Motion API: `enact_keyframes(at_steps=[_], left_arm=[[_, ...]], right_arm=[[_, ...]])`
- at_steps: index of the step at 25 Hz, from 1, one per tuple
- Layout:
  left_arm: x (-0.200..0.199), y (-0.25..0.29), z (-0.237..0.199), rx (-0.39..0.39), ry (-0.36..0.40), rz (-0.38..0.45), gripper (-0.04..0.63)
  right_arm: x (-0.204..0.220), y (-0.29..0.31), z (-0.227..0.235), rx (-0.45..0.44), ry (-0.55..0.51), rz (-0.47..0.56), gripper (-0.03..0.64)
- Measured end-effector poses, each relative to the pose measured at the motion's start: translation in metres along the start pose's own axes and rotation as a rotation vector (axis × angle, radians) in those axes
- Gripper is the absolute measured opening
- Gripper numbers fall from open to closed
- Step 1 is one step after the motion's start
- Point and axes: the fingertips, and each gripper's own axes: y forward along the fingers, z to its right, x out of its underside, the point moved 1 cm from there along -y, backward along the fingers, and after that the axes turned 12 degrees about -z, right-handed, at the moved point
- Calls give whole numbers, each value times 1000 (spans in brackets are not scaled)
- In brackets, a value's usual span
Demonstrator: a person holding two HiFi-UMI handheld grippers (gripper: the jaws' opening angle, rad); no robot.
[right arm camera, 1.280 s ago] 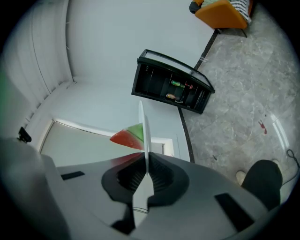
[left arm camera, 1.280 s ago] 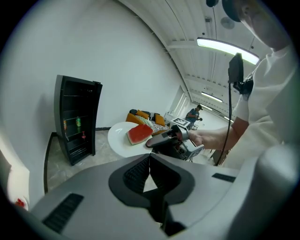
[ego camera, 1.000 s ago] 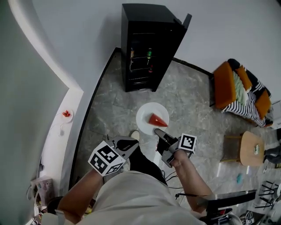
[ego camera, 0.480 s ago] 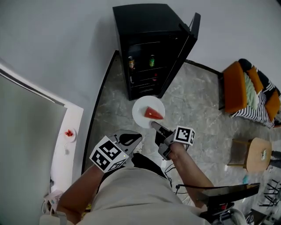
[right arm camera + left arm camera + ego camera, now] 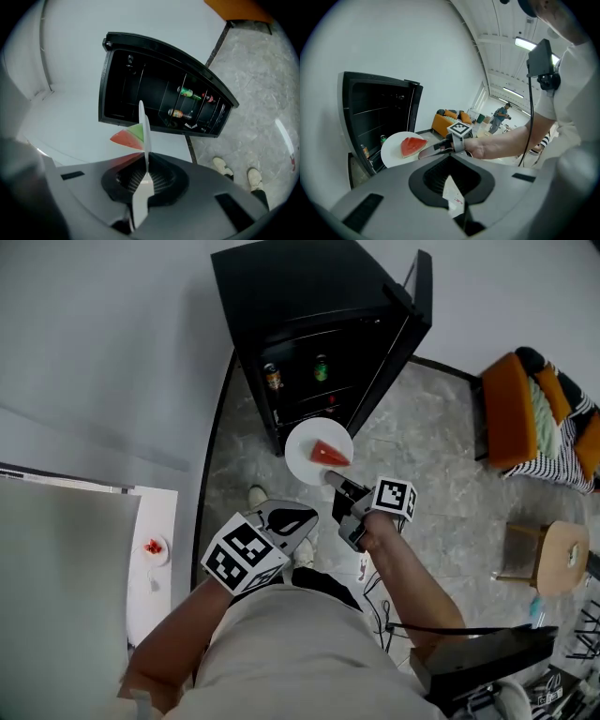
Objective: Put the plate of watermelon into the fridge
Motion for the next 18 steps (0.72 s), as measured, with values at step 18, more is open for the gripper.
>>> enact_keyframes(at_steps=[18], left_arm=[[-23, 8, 78, 48, 232, -154, 12]], right_arm=[[-19, 9, 0, -101, 87, 166, 25]])
